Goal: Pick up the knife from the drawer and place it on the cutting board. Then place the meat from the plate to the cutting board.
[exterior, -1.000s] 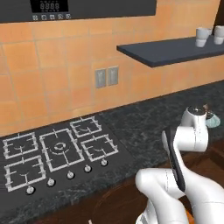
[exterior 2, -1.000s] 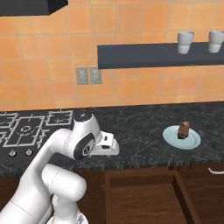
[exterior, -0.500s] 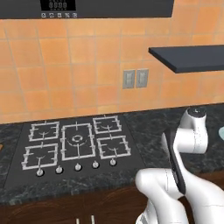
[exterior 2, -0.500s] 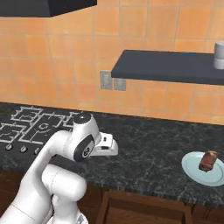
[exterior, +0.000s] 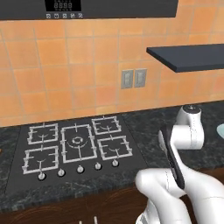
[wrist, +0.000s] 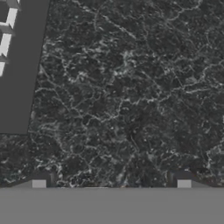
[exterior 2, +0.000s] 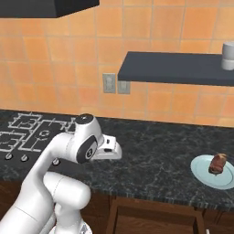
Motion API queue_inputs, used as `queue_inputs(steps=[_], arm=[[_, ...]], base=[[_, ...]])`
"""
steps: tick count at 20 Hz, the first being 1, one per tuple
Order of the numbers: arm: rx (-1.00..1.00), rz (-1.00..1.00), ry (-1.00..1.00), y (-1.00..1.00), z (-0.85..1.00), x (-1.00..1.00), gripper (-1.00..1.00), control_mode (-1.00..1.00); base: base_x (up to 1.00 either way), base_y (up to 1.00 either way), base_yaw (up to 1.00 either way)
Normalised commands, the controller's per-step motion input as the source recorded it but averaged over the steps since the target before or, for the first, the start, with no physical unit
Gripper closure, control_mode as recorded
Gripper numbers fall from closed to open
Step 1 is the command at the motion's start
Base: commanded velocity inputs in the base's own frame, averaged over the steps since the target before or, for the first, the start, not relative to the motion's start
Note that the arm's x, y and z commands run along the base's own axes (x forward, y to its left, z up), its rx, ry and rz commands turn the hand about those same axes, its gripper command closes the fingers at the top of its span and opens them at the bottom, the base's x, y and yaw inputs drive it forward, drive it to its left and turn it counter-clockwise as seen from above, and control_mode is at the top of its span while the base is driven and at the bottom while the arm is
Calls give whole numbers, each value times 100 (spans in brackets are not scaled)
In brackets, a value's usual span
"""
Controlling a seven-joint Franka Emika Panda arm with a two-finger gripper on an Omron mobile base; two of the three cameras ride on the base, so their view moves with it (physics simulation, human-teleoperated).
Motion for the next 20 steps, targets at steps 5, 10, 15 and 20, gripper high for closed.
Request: queue_inputs(steps=[5, 10, 15, 20], arm=[[1, -22, 0, -55, 15, 62, -100, -100], [1, -42, 0, -100, 37, 56, -100, -100], [1, -37, 0, -100, 43, 56, -100, -100], [5, -25, -4, -100, 23, 23, -100, -100]], base=[[18, 0, 0], [0, 0, 0], [0, 0, 0], [0, 0, 0]])
